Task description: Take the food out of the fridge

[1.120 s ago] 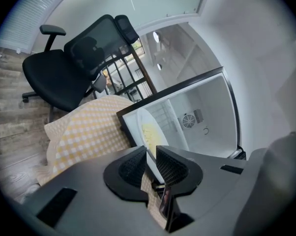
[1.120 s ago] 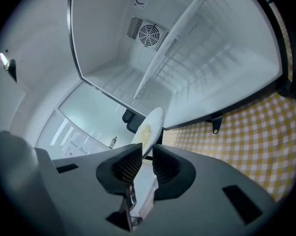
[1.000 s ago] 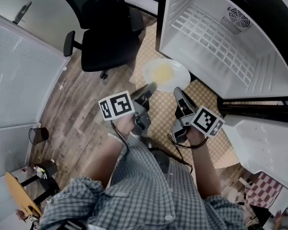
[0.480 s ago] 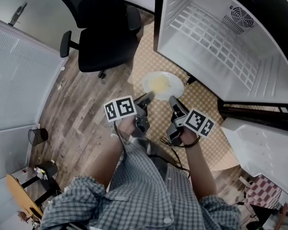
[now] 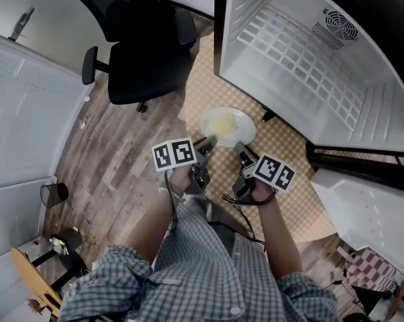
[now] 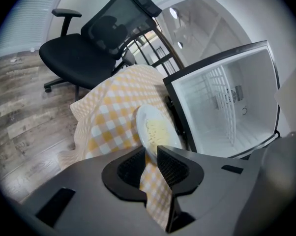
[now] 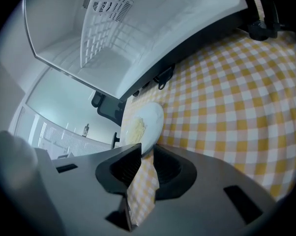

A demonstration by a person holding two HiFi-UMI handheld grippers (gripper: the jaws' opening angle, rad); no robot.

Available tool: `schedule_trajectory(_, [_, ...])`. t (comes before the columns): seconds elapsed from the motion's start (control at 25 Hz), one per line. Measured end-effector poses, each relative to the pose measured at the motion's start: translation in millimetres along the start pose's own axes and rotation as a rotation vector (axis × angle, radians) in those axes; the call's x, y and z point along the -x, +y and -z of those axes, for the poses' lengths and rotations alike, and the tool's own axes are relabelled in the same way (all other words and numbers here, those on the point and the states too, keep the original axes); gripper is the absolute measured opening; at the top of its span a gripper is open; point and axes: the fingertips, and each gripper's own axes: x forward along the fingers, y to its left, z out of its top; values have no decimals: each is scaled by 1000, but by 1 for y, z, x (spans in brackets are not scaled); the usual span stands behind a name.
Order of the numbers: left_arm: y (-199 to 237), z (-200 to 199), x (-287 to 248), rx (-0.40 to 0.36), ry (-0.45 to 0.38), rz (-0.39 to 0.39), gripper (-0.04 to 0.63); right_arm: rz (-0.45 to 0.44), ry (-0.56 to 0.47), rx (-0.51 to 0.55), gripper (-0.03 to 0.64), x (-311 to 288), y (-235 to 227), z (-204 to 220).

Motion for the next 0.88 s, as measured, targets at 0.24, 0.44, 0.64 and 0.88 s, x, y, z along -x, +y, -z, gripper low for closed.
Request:
schedule_trajectory(0.24, [-3,1,-2,-84,42,-31,85,25,18,38,65,-2,-3,4])
schedule_trajectory(0.44, [-5,5,5,-159,82,-54,135,43,46,52,75,0,-4,7])
schedule_trajectory(0.64, [-4,3,21,-193,73,-73,132,63,15,40,75,16,-7,5])
schedule_trajectory(0.88, [-38,-18,40,-346,-2,-64,24,59,-120,168,35,50,18,-25])
